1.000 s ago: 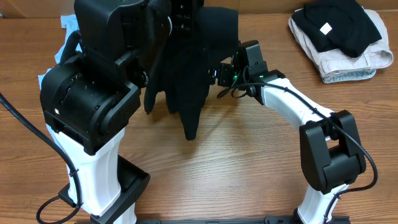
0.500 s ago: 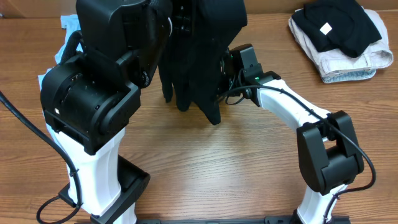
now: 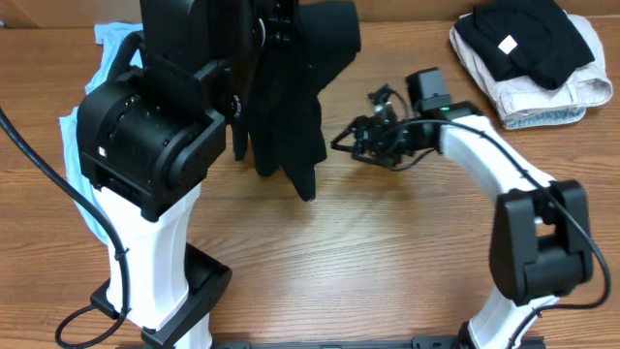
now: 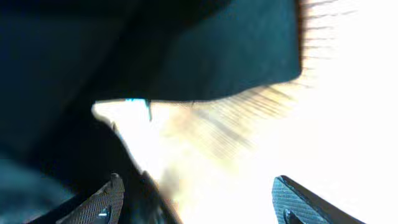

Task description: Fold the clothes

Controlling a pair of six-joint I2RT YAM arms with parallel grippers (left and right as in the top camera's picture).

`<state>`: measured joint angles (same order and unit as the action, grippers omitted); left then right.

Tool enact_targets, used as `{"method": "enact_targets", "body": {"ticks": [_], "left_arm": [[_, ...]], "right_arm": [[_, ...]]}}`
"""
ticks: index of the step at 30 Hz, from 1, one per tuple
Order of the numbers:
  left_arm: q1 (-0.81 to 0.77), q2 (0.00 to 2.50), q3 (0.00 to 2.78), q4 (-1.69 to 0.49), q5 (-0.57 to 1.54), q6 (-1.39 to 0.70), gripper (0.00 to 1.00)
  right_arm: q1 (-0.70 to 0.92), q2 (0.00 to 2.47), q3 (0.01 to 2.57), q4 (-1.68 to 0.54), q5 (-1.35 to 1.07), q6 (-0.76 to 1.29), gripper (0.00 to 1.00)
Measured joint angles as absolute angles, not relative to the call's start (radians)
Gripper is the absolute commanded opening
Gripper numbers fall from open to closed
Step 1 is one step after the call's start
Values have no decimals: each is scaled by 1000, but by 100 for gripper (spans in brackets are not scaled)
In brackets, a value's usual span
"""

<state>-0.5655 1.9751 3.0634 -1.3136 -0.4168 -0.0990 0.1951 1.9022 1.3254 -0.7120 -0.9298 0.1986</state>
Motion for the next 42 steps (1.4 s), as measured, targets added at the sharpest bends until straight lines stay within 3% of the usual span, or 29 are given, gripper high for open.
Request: {"method": "enact_targets", "body": {"ticks": [6,10,12,16,18,21,23,34,42], "left_arm": [[-560,1975,3063,-1301,-424,-99,9],[-560,1975,3063,-1301,-424,-102,9],[-560,1975,3063,-1301,-424,-103,9],[-560,1975,3063,-1303,-424,-103,9],[-560,1975,3063,-1309,-424,-103,9],[-560,1975,3063,-1312,-424,-103,9],[-560,1975,3063,-1314,-424,-103,9],[-554,1975,3063,-1325,-425,-103,8],[-554,1975,3063,-1364,-430,-112,8]], "right_arm": [[215,1895,1325,-742,-1030,46,80],[307,1894,1308,-609,-1056,3,77],[343,1894,1305,-548,-1050,16,67],[385,1894,1301,-472,-1039,65,28],[390,1894,1301,-461,-1040,81,24],[390,1894,1301,-464,-1035,99,9],[390,1894,1301,-465,-1034,109,4],[360,1885,1301,-525,-862,161,4],[181,1735,1304,-655,-653,167,4]]}}
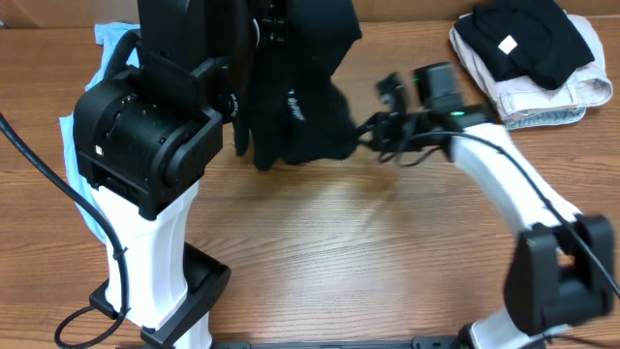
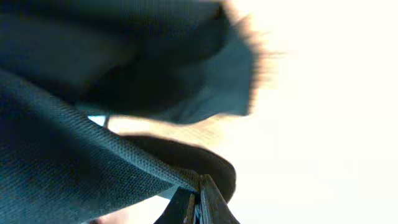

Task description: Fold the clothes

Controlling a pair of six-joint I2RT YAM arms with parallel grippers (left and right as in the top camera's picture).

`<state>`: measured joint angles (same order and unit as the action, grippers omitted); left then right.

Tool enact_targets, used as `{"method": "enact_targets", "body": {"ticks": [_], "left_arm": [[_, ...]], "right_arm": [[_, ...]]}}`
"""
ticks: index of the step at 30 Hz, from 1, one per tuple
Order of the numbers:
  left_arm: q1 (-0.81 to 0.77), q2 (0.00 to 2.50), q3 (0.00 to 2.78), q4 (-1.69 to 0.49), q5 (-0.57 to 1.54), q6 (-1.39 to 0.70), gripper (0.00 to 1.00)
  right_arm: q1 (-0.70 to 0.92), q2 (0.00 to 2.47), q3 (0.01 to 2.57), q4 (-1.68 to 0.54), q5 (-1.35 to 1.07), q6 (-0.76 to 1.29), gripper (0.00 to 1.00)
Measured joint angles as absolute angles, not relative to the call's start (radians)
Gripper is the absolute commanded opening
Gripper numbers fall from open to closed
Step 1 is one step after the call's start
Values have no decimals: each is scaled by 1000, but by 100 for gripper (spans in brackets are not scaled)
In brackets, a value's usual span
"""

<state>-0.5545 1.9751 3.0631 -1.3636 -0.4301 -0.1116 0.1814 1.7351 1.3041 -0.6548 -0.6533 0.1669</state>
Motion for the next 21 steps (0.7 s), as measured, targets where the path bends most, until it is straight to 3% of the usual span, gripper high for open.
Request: {"method": "enact_targets", "body": {"ticks": [6,9,21], "left_arm": [[-554,1982,3063,-1459,-432,-140,8],[-554,1990,3062,-1518,-433,-147,4],[-551,1994,3062,-1661,-499,-155,4]], "right_arm": [[64,1605,1367,-767,-559,149,4],[56,1552,1431,-878,-500,140,4],[55,1427,1857,-1356,-274,104,4]]}}
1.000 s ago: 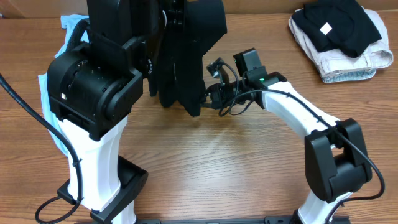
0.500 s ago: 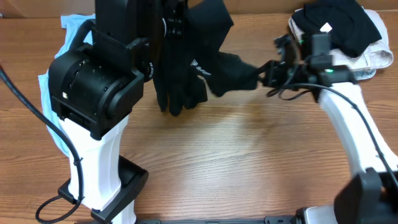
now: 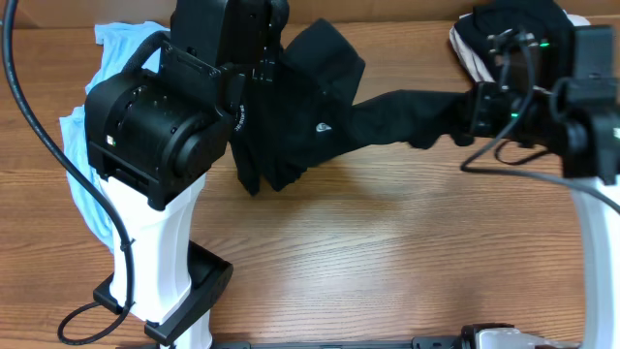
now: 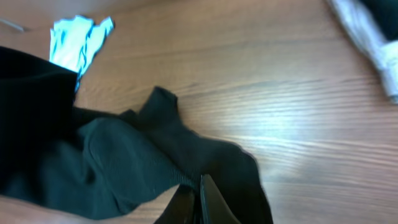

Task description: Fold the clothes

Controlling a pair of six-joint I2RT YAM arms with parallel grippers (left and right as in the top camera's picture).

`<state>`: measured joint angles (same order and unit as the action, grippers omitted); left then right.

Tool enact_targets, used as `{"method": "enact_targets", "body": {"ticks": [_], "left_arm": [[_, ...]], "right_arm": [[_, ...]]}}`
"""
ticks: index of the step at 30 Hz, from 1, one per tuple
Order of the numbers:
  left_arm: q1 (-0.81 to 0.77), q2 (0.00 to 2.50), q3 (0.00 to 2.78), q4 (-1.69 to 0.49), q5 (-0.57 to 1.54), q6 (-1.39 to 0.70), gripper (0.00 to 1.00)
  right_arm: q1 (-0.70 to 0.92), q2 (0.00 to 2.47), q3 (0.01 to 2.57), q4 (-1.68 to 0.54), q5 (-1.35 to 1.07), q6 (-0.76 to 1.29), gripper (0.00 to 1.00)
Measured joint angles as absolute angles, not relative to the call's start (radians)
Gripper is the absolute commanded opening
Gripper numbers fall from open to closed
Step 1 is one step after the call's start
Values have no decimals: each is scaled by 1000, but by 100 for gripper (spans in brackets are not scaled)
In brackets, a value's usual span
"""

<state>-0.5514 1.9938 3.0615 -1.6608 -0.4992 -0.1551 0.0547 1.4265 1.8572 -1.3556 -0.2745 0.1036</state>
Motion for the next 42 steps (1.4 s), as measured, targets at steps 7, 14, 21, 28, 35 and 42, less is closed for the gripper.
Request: {"method": "enact_targets", "body": {"ticks": [7,14,21,28,35,42], "left_arm": [[-541,1994,3062,-1560,-510,-155,5],[-541,1914,3050,-1449,-509,-155,6],[-541,1745,3062,-1496,-506,-155,5],[-541,1768,3076,-1564,-506,-155,5],[-541,1974,3060,-1549,-505,-155,4],[-540,2093,3047,-1462,-464,-155,4]], "right_arm": [[55,1359,2173,-1483,-216,104,4],[55,1286,2503,-1564,-130,104,7],[55,1223,2651,-1601,-46,89,7],[55,1256,2592,-1605,-25,81,4],[55,1451,2527,-1614,-63,78,4],[54,1661,2511,-1635,-91,78,4]]}}
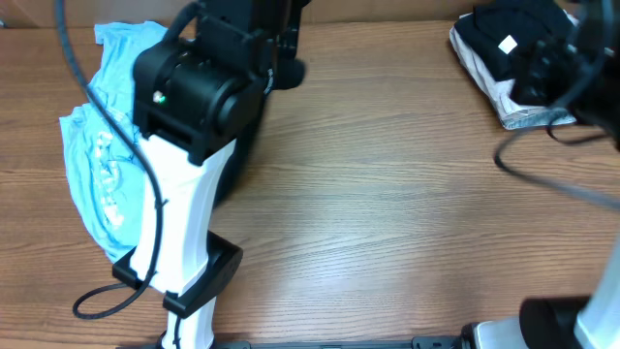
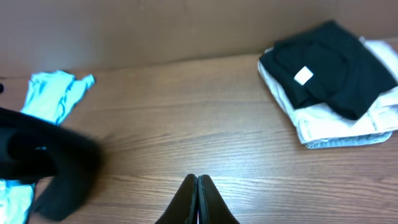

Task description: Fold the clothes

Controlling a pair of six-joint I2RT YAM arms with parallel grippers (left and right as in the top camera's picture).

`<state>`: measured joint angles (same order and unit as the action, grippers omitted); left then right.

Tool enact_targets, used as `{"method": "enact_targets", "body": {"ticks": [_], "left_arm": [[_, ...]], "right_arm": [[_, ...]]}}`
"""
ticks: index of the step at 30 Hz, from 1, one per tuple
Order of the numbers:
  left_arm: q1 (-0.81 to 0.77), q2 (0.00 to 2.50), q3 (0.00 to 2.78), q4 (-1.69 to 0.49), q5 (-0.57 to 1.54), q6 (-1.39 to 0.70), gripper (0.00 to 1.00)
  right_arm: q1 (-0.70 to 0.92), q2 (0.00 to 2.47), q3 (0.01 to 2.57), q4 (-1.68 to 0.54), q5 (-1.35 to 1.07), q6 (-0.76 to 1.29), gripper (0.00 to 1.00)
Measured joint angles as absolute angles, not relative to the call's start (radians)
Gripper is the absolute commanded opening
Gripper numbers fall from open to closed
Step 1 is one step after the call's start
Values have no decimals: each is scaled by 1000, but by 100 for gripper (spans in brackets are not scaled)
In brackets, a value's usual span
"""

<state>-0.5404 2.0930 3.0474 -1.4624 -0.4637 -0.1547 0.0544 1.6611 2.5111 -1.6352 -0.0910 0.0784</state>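
Observation:
My right gripper (image 2: 198,190) is shut, its fingers pressed together with no cloth between them, high above the table. In the overhead view only the blurred right arm (image 1: 586,68) shows at the right edge. The black garment (image 2: 46,165) is a blurred dark mass at the left of the right wrist view. Overhead, just a dark strip of the black garment (image 1: 244,145) shows beside the left arm (image 1: 199,92), which covers the rest. The left gripper's fingers are hidden under that arm.
A light blue garment (image 1: 97,165) lies crumpled at the table's left side. A folded stack, black clothes on white ones (image 1: 528,58), sits at the back right. The left arm's base (image 1: 184,281) stands at the front left.
The black garment is out of my right gripper, which is now shut on nothing and higher up. The stretched cloth is gone from the table's middle and is back by the left arm.
The black garment hung from the left arm while my right gripper stood open beside it. Then the right gripper was shut on a part of the cloth. Then it held that part stretched far to the right. Now the cloth is out of its fingers.

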Motion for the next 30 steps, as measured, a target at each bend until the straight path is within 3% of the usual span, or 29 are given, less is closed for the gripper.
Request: {"method": "enact_targets", "body": {"ticks": [2,5,7,14,21,30], "left_arm": [[-540,2099,3047,-1437,-430,-154,4],[-541,2100,3048,-1395,-374,-154,4],[-541,2099,3048,-1365,-329,-151,4],[-553,2092,3048,-1333,-144,-150,4],[-563,2089,3048,-1530,-38,-147,5],[-530,2187,3020,-1691,-161,-134,14]], "right_arm": [[46,1684,2509,-1633,-97,80,4],[1,1682,2509,-1629,-107,94,13],[-59,1672,2509,-1632,-128,103,31],[-211,1662,2494,-1694,-247,61,54],[-215,1659,2366,-1689,-293,34,59],[-214,1659,2124,-1582,-376,3,59]]}}
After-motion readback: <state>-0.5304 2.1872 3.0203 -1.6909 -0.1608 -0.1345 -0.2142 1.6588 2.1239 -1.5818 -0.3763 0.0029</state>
